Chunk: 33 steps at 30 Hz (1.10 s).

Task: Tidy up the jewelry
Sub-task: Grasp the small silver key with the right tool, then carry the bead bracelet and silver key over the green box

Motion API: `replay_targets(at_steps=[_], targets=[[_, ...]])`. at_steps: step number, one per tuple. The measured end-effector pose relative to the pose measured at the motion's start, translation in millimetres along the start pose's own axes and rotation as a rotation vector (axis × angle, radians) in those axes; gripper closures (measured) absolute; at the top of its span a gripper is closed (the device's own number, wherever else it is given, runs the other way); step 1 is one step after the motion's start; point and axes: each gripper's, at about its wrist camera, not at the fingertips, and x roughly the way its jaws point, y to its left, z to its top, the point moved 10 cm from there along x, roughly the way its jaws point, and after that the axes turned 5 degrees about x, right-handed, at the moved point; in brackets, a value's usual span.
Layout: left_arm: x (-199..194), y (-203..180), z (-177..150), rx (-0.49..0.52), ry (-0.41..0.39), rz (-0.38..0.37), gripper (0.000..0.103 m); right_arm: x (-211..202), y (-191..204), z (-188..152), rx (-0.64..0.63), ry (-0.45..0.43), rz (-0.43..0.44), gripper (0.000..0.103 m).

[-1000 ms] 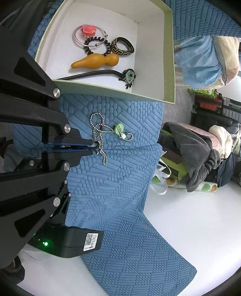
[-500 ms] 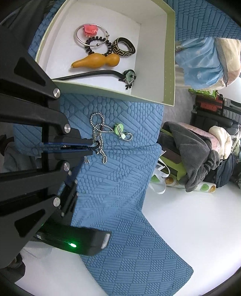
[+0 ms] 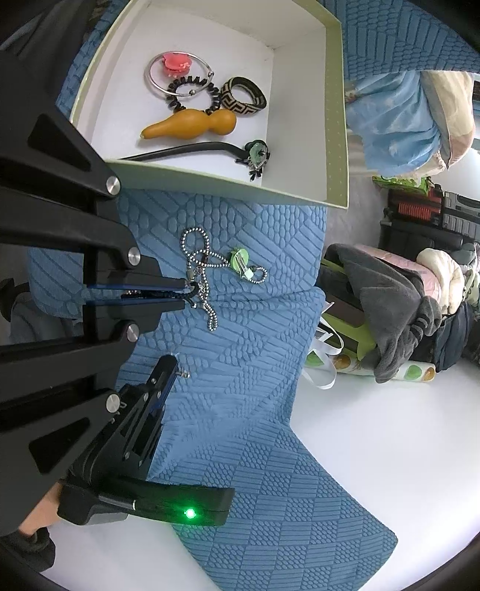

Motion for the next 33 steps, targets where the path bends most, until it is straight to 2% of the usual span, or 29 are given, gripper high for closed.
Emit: replay_targets(at_steps=[4, 10, 14, 18, 25, 28, 33], targets=[[-0.2, -0.4, 0.6, 0.010, 0.002, -0.002, 0.101, -17.6, -2.6, 3.3, -0.014, -0.030, -0.028, 0.099], [-4.3, -0.7, 2.5, 0.030, 0.015, 0.010, 0.101, -53.5, -3.2, 10.1, 0.029, -0.079, -0.025, 0.099], [-13.8, -2.8, 5.9, 0.044, 0.026, 0.000, 0.101, -72.6, 6.5, 15.4, 0.020, -0.101, -0.029, 0.099], [-29.3, -6.1, 16.7, 0.086, 0.017, 0.024, 0.101, -94.8, 18.5, 27.2, 0.021, -0.140, -0.014, 0.099], [-80.1, -18.9, 52.5, 0.138, -0.052, 0.011, 0.101, -156.5, 56.1, 63.3, 0.003, -0.270, 0.035, 0.099], [-103.5, -19.7, 68.2, 0.147, -0.086, 0.035, 0.100, -173.4, 71.4, 77.7, -0.016, -0.293, 0.037, 0.099], [-144.9, -8.0, 96.4, 0.136, -0.151, 0.053, 0.100, -195.6, 106.7, 99.0, -0.033, -0.322, 0.093, 0.099]])
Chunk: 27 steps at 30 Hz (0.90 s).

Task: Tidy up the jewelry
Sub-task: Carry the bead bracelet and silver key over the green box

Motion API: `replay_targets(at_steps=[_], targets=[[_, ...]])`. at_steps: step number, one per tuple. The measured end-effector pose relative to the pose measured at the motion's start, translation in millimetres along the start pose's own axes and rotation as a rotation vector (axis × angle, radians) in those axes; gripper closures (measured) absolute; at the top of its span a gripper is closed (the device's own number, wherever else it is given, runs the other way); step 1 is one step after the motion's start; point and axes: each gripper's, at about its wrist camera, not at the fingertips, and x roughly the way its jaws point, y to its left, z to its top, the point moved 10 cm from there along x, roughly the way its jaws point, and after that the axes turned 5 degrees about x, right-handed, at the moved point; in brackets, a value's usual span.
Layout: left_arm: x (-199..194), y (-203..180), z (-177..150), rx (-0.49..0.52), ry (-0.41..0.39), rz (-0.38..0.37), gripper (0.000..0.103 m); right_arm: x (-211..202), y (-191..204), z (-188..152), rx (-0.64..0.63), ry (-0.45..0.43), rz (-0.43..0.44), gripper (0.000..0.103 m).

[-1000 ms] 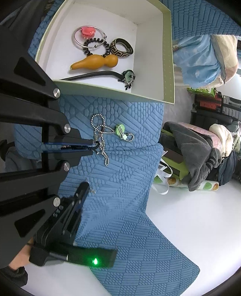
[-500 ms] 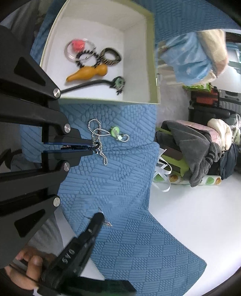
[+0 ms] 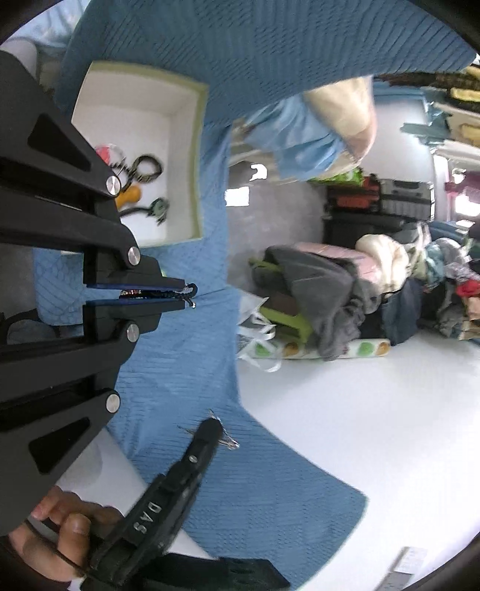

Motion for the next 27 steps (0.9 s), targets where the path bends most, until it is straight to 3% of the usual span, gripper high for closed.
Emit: replay_targets(at_steps=[6, 10, 15, 27], targets=[[-28.4, 33.8, 17.6, -0.004, -0.061, 0.031, 0.100, 0.0, 49.2, 15.7, -0.057, -0.020, 0.055, 0.099], [-28.5, 58.2, 11.1, -0.019, -0.057, 0.045, 0.100, 14.0, 83.5, 11.5, -0.098, 0.000, 0.089, 0.099], [-23.7, 96.1, -5.7, -0.048, -0.039, 0.100, 0.100, 40.7, 109.5, -10.0, -0.136, 0.063, 0.105, 0.099], [9.2, 148.9, -56.7, -0.127, 0.086, 0.111, 0.100, 106.3, 125.5, -82.5, -0.174, 0.259, 0.077, 0.099]])
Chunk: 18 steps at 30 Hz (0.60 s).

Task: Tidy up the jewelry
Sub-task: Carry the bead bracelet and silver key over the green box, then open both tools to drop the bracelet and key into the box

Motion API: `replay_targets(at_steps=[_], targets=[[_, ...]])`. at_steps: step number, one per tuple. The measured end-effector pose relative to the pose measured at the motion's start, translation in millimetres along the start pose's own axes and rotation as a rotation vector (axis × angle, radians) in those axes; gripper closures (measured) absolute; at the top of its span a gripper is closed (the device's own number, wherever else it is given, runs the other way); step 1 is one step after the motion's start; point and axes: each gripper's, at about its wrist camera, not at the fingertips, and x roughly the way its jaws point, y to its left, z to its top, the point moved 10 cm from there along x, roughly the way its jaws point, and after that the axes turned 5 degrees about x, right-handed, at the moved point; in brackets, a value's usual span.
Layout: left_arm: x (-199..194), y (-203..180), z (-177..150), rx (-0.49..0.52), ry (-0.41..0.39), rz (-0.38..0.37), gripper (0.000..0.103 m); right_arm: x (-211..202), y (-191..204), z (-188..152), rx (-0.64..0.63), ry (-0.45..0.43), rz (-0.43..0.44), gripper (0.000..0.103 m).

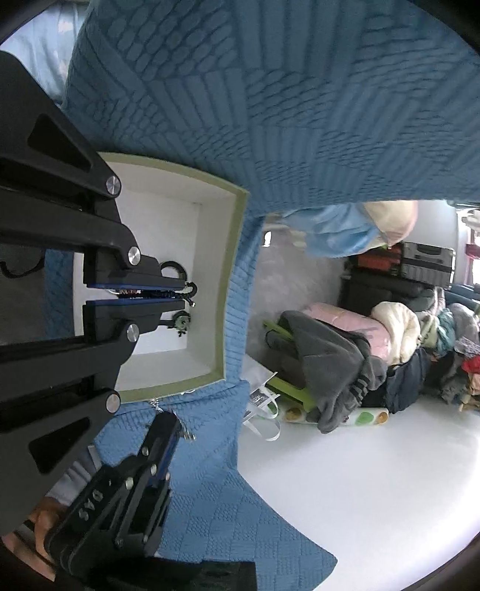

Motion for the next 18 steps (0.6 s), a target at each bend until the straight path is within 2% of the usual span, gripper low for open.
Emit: replay_targets(at_steps=[9, 18], targets=[[26.0, 11.2, -22.4, -0.020, 0.092, 0.012, 0.100, 41.0, 0.2, -28.0, 0.002, 0.105, -0.015, 0.099], [21.7, 9.2, -20.3, -0.007, 0.088, 0.017, 0.099, 42.5, -2.6, -30.3, 0.002, 0.116, -0.012, 0.096]])
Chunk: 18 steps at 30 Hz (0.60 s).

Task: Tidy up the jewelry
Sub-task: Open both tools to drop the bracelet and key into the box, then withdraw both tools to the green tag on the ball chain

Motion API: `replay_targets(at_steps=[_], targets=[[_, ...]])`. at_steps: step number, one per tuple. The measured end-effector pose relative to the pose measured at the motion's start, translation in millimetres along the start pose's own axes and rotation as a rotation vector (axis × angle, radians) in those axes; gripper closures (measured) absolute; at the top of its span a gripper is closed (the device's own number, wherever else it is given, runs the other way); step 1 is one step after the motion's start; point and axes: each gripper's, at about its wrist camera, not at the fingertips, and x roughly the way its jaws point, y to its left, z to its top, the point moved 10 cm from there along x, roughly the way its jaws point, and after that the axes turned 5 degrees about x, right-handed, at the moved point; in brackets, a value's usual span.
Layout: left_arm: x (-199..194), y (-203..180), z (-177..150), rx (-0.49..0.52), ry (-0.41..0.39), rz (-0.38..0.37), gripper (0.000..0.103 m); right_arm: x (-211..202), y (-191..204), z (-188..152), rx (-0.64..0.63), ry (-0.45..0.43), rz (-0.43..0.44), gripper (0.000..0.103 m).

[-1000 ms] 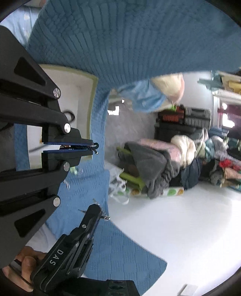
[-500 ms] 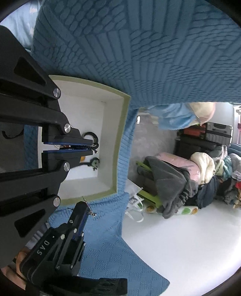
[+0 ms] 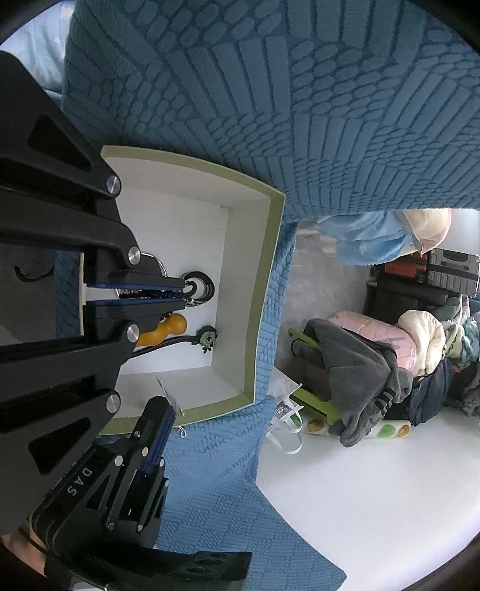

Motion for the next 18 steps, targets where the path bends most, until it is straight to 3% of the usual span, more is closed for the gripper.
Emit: replay_targets(at_steps=[1, 2, 5, 8, 11, 18], targets=[[-0.5, -0.6, 0.2, 0.001, 0.002, 0.000, 0.098, -2.0, 0.6, 0.5, -0.003, -0.002, 0.011, 0.095], [-1.9, -1.3, 0.8, 0.001, 0.002, 0.005, 0.091, -2.5, 0.4, 1.5, -0.004, -0.002, 0.015, 0.090], [-8.6, -1.5, 5.2, 0.006, -0.023, 0.031, 0.047, -10.8, -0.1, 4.3, -0.005, -0.025, 0.028, 0.082], [-16.3, -6.8, 9.2, 0.010, -0.051, 0.025, 0.043, -19.3, 0.0, 7.4, -0.009, -0.045, 0.035, 0.081], [-21.9, -8.7, 12.5, 0.005, -0.069, 0.043, 0.034, -29.2, -2.2, 11.3, -0.012, -0.072, 0.038, 0.078], [-24.7, -19.9, 17.6, -0.007, -0.138, 0.016, 0.033, -57.4, -24.1, 21.8, -0.072, -0.182, -0.016, 0.075]])
